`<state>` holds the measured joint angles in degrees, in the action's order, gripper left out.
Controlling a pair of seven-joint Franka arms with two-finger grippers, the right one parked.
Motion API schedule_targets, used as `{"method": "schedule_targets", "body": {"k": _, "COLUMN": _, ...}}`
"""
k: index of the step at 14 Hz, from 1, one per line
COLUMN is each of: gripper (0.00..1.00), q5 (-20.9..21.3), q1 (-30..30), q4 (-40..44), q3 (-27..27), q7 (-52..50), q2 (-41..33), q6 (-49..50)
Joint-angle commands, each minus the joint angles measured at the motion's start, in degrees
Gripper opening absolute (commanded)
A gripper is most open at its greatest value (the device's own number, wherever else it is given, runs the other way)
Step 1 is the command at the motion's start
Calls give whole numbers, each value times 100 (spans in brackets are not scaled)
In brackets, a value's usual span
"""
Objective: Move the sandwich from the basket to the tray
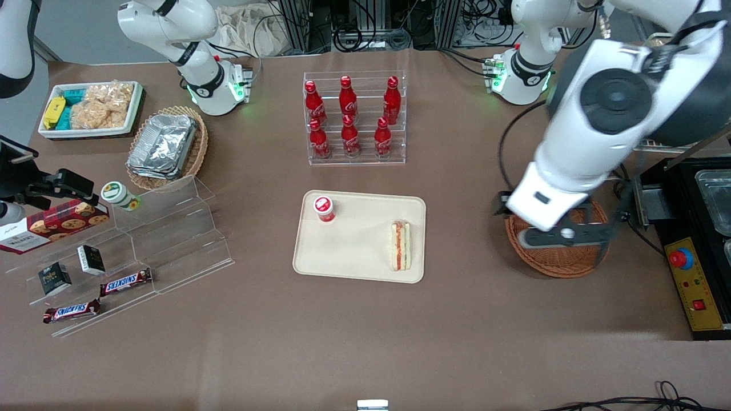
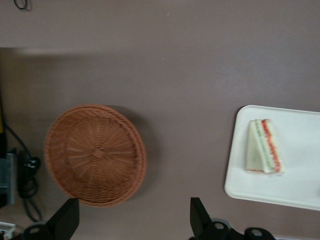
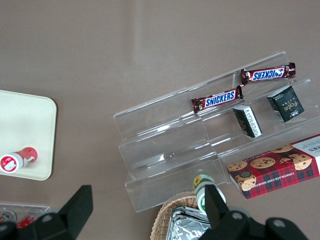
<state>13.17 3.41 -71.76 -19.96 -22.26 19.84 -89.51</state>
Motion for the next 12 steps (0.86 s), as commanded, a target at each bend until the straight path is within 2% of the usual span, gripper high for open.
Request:
{"method": "schedule_targets", "body": {"k": 1, "gripper": 100, "q5": -480, "q1": -15, "q4": -347, "q3": 754, "q7": 878, "q2": -446, "q6": 109}}
{"method": "schedule_targets", "body": {"k": 6, "gripper": 100, "q5": -1175, "q1": -33, "q4": -374, "q3": 2056, "q7": 2979, "q2": -666, "q6": 82}}
{"method": "schedule_targets", "body": {"k": 8, "gripper": 100, "q5": -1448, "q1": -33, "q4": -409, "q3": 2312, "q7": 3052, "q2": -806, "q6": 152}}
{"method": "schedule_targets", "body": {"k": 12, "gripper": 100, "q5": -1405, "q1": -24, "q4": -435, "q3": 2365, "q7": 3043, "q2": -1105, "q6": 460}}
